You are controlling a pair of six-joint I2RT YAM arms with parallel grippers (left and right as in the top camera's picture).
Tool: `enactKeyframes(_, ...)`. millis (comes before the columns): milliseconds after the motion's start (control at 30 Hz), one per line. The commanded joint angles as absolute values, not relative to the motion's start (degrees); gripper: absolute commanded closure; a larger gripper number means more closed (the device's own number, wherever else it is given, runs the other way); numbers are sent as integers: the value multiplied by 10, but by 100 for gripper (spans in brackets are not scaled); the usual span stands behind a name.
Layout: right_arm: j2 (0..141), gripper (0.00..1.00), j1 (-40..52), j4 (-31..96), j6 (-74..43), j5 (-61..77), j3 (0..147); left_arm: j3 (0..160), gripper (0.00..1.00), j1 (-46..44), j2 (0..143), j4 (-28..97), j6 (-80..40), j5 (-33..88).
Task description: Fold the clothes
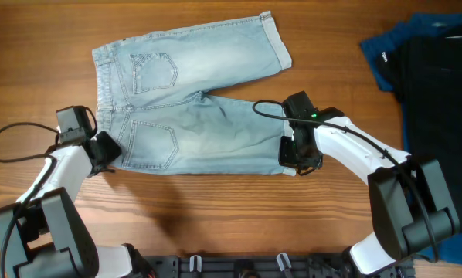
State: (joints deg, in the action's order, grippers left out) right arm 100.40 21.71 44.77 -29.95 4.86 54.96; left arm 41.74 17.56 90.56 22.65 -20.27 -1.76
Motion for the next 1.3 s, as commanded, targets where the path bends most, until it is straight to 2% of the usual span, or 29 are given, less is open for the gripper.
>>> enactKeyframes(0,1030,96,220,467,-317,13,539,415,90,175,917,234,-199,18)
enactKeyframes(33,1029,96,220,470,-317,11,539,415,96,175,917,237,-199,17)
enactKeyframes(167,1011,96,215,493,-316,11,542,426,96,175,902,272,-199,22)
enactKeyframes(333,949,96,194,548,-281,15,565,469,96,175,837,375,-199,22)
enactKeyframes(533,850,96,160,625,-225,80,602,476,96,175,711,485,-206,48)
enactKeyframes(767,708,96,142,734,-225,90,609,476,96,175,556,623,-219,82)
enactKeyframes(867,660,96,142,752,-226,100,609,476,96,175,497,636,-233,120)
enactKeyframes(933,638,96,142,740,-227,99,609,476,96,175,461,636,-246,133)
enactKeyframes(1067,651,96,142,636,-224,99,609,476,96,175,437,602,-249,96)
enactKeyframes(1267,767,96,142,439,-196,95,609,476,96,175,499,506,-249,60)
